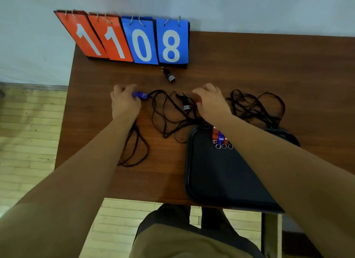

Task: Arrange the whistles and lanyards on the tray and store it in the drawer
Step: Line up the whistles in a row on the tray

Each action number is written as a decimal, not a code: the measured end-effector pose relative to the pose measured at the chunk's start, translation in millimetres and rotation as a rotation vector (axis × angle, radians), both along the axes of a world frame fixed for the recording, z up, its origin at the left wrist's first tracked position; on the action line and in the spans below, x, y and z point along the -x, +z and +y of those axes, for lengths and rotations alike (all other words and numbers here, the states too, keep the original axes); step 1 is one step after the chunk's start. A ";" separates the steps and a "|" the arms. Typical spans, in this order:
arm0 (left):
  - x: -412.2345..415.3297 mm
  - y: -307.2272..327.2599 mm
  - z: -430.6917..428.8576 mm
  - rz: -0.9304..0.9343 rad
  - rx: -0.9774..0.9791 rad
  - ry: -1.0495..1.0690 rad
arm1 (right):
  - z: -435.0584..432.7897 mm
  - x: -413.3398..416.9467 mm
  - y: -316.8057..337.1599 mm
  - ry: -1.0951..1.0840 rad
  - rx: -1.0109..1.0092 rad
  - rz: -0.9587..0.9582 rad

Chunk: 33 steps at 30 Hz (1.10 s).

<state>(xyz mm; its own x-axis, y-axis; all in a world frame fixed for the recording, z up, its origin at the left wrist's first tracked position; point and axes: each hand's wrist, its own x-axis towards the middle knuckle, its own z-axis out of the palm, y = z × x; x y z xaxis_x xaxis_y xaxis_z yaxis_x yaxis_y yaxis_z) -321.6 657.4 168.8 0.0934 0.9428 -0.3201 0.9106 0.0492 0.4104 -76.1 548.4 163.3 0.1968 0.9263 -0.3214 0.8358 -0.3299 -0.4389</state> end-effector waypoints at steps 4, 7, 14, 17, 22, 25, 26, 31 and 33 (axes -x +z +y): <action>5.7 -17.1 4.1 0.039 0.018 -0.170 | -4.0 0.1 -8.5 0.090 0.046 -0.143; 6.8 -19.3 1.3 0.048 -0.021 -0.163 | -8.7 -1.8 -8.6 0.063 0.057 -0.179; -2.7 15.8 -14.2 -0.308 0.022 0.146 | -24.3 -9.9 16.5 -0.200 -0.018 0.018; -11.4 32.3 -23.9 -0.460 0.066 0.324 | -34.8 -13.0 33.3 -0.332 -0.026 0.128; -24.8 59.9 -43.1 -0.624 0.066 0.353 | -57.2 -14.2 57.2 -0.554 -0.139 0.420; -29.9 74.3 -62.1 -0.720 0.106 0.346 | -72.6 -11.4 71.0 -0.667 -0.167 0.509; -32.2 78.0 -70.4 -0.769 0.136 0.354 | -78.5 -10.1 76.0 -0.683 -0.165 0.552; -58.5 89.9 -130.4 -0.913 0.412 0.247 | -117.4 3.9 108.8 -0.631 -0.108 0.872; -71.0 96.3 -154.9 -0.928 0.524 0.169 | -134.0 7.6 115.1 -0.609 -0.108 0.957</action>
<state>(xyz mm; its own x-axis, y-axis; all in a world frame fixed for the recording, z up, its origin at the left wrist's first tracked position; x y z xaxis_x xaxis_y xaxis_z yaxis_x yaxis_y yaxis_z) -250.6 502.5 265.1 0.3886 0.7327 -0.5587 0.2192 0.5155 0.8284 -83.7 414.4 278.4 0.3399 0.7927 -0.5060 -0.1439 -0.4879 -0.8610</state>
